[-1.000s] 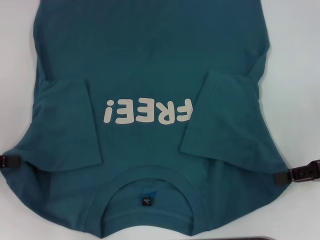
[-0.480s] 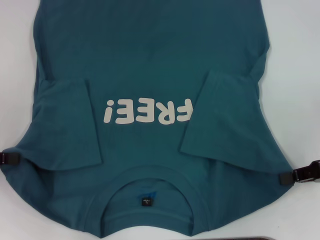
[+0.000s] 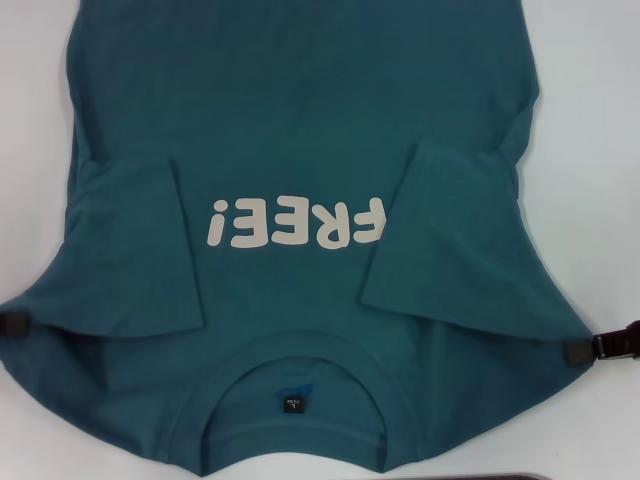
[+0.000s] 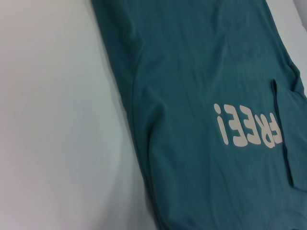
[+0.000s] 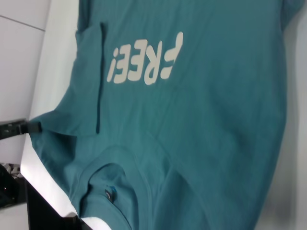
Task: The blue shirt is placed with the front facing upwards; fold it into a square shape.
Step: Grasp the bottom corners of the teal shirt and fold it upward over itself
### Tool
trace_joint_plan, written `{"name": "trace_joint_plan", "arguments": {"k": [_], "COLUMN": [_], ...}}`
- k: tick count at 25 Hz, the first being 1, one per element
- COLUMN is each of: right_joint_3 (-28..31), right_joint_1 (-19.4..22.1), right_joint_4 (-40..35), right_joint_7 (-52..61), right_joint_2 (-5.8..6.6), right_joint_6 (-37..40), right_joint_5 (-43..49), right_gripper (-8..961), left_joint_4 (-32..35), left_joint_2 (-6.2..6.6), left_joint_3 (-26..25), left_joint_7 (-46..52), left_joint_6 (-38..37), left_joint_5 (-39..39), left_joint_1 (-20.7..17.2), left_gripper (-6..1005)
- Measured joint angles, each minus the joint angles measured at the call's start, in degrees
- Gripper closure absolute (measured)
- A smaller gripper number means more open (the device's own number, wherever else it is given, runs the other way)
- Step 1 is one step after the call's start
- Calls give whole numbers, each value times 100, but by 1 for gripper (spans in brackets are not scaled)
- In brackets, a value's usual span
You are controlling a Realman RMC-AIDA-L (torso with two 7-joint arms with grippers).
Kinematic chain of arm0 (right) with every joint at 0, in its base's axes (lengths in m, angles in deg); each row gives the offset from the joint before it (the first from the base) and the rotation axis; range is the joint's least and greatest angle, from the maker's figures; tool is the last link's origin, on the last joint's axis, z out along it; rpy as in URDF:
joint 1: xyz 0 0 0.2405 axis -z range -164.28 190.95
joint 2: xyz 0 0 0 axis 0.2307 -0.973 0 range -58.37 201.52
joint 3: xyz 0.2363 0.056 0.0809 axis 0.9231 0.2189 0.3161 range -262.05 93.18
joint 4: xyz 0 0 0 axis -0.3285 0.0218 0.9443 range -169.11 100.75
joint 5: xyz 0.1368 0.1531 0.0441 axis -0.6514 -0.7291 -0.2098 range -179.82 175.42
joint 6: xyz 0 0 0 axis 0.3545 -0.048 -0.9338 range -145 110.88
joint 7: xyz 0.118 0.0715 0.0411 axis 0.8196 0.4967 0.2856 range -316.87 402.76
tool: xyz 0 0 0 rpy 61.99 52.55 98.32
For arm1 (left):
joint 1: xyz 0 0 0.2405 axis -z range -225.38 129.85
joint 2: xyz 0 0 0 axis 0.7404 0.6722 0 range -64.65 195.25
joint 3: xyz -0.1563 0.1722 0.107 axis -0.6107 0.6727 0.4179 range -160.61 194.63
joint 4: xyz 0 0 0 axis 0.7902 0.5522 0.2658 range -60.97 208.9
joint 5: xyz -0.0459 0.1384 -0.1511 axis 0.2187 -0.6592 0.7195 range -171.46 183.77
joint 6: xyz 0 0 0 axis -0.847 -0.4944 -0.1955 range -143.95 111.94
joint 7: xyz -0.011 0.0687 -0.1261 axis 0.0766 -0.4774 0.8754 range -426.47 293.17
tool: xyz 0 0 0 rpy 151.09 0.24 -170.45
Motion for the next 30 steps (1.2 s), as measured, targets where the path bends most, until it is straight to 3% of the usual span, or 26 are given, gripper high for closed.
{"name": "trace_joint_plan", "arguments": {"k": [14, 24, 30], "right_joint_3": [1042, 1100, 1101], "right_joint_1": [157, -7, -185], "right_joint_4": [30, 32, 32], "right_joint_7": [-890, -1075, -1179], "right_joint_2": [-37, -126, -155], "right_joint_6": [250, 117, -276], "right_joint_5": [-18, -299, -534], "right_gripper": [920, 920, 919], "left_joint_4": [2, 75, 231], "left_joint_2": [86, 47, 33], "left_joint_3": [-92, -331, -411], "left_joint_7": [8, -12, 87], "left_joint_6": [-127, 0, 219], "left_joint_5": [71, 152, 755], "left_joint_1": [-8, 365, 539], "left_gripper": [997, 997, 998]}}
